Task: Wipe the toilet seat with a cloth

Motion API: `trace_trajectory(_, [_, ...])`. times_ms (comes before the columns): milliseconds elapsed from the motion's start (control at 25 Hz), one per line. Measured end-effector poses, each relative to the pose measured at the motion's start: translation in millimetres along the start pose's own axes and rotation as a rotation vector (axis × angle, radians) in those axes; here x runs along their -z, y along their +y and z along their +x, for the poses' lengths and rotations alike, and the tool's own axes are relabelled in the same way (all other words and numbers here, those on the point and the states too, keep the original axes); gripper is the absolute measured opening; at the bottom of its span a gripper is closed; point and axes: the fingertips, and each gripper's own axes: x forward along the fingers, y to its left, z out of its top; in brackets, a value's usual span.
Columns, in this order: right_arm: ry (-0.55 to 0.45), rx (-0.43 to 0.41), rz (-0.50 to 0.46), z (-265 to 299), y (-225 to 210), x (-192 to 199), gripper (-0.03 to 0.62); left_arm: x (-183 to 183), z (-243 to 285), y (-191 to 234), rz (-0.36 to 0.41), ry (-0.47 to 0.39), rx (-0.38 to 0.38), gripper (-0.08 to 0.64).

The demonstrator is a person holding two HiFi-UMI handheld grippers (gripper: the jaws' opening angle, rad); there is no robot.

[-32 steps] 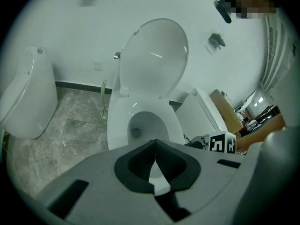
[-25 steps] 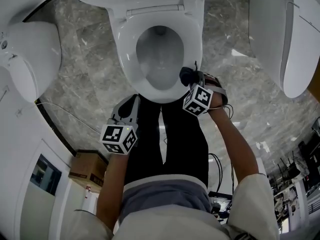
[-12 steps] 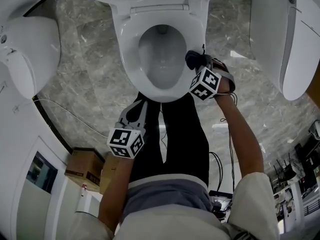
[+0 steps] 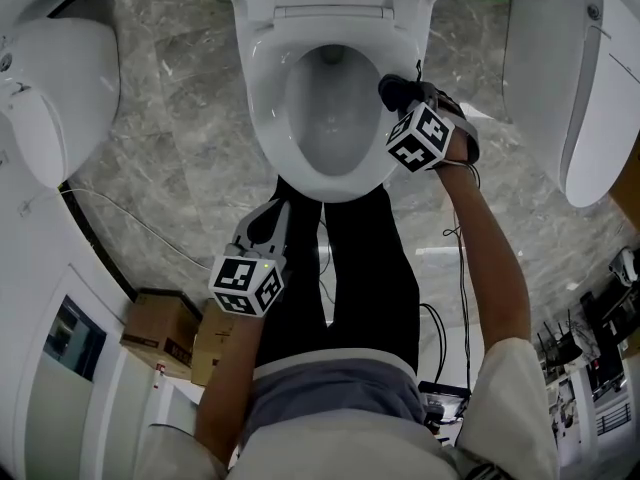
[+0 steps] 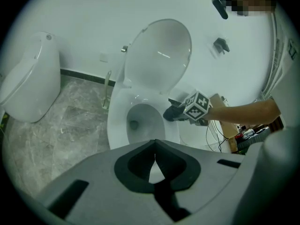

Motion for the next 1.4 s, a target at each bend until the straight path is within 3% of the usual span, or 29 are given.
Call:
trace_trajectory(480, [-0.023, 0.001, 0.103, 13.8, -28.4, -44.5, 0.075, 3.0, -10.7, 26.2, -0.049, -0.012, -0.022, 0.009])
trace_trajectory(1040, [-0.057, -0.091, 0.317, 30.6, -28.9, -107.8, 0.074, 4.5, -20.5, 46.8, -0.097, -0.029, -0.014, 0.009])
trace_trajectory(1240, [-0.108, -0.092, 0.363, 17.9, -18.3, -119.8, 0.074, -2.9, -28.6, 58.4, -0.102, -0.041, 0.014, 0.009])
trace_trajectory(1400, [-0.179, -0.106, 0.462, -5.3, -8.0, -128.0, 0.074, -13.4, -35.4, 64.6, -0.06, -0.051, 0.042, 0.009])
